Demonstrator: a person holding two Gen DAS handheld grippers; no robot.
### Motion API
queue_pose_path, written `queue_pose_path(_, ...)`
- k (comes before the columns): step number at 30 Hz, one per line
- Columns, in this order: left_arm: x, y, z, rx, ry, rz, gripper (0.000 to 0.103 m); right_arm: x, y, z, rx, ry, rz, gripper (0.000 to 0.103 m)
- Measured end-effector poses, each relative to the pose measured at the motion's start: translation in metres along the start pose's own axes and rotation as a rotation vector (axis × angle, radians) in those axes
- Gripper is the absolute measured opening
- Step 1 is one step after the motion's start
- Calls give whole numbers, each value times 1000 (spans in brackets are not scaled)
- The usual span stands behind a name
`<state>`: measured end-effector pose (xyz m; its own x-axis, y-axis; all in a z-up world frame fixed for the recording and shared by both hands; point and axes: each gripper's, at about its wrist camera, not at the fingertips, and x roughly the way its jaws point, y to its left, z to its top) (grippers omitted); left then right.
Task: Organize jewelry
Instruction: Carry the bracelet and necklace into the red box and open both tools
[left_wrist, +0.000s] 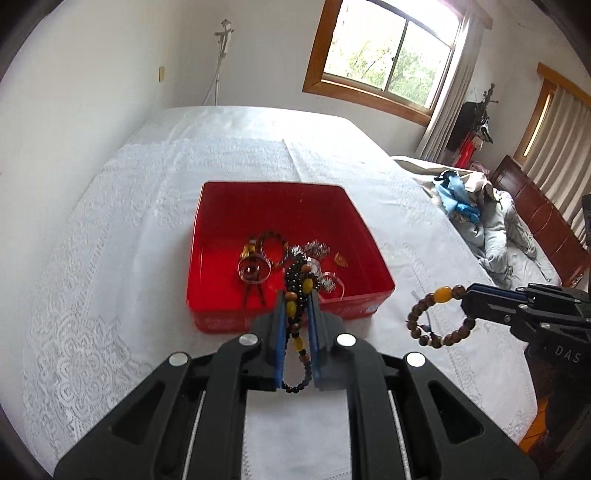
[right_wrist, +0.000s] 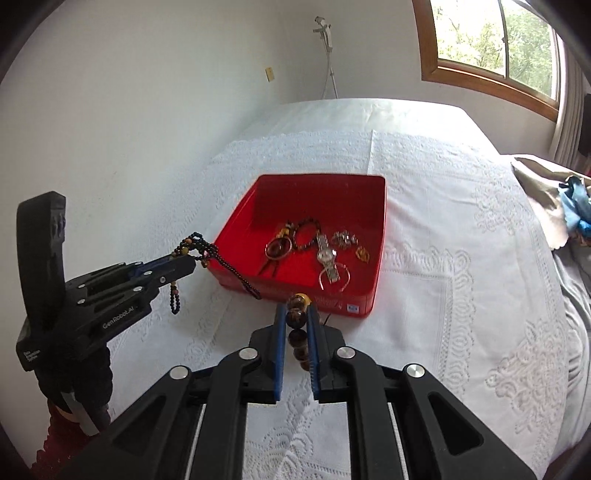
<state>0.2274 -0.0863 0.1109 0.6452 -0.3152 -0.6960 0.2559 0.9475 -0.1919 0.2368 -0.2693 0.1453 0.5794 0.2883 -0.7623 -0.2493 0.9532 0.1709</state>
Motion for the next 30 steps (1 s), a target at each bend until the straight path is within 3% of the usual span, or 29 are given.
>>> queue_pose_path(5, 15, -1, 45, 4, -62, 19, 9, 21, 3, 50, 6, -24, -28, 11)
queue_pose_path(11, 63, 11, 69, -9, -30, 46, 9, 82, -3, 84, 22, 34, -34, 11)
queue_pose_path(19, 139, 35, 72, -54, 79, 90, 9, 165, -25, 92, 74, 137, -28, 11)
queue_pose_path(24, 155, 47, 72, -74, 115, 126, 13, 173, -36, 91, 39, 117, -166, 15)
queue_pose_path(25, 153, 49, 71, -79, 117, 120, 17, 169, -37, 90, 34, 108, -170, 15)
queue_pose_path(27, 144, 51, 70, -88, 110, 112, 33, 159, -39, 86, 35, 88, -169, 16)
queue_pose_path(30, 120, 47, 63, -85, 70, 109, 46, 135, -38, 78, 35, 34, -146, 19)
